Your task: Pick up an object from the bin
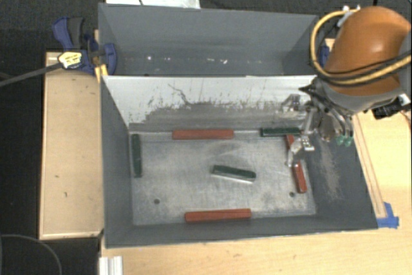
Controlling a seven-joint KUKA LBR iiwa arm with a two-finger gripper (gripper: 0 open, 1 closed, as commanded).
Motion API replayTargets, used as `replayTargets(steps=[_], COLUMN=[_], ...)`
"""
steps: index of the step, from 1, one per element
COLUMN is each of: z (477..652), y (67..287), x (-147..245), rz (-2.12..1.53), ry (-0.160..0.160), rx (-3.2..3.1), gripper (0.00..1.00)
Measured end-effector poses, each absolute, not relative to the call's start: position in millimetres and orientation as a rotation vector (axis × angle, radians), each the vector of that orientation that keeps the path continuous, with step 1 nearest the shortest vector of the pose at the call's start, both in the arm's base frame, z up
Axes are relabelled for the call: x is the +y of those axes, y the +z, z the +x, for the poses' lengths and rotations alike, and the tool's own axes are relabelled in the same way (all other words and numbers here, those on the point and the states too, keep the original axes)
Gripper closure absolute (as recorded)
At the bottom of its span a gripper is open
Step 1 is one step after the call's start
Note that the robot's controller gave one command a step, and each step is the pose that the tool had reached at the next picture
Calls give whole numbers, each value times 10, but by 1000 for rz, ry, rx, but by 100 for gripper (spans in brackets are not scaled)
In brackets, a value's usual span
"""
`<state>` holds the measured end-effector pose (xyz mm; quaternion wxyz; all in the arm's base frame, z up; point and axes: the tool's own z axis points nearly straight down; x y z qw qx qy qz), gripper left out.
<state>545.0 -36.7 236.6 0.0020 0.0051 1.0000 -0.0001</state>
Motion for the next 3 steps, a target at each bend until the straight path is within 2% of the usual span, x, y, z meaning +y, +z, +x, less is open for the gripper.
replayTargets(steps=[1,2,3], z=[5514,5541,5602], y=[2031,1976,1779], x=[-301,-284,-275], rz=[-2,82,190], ry=[1,1,3], rx=[3141,3135,3126], gripper=[0,0,0])
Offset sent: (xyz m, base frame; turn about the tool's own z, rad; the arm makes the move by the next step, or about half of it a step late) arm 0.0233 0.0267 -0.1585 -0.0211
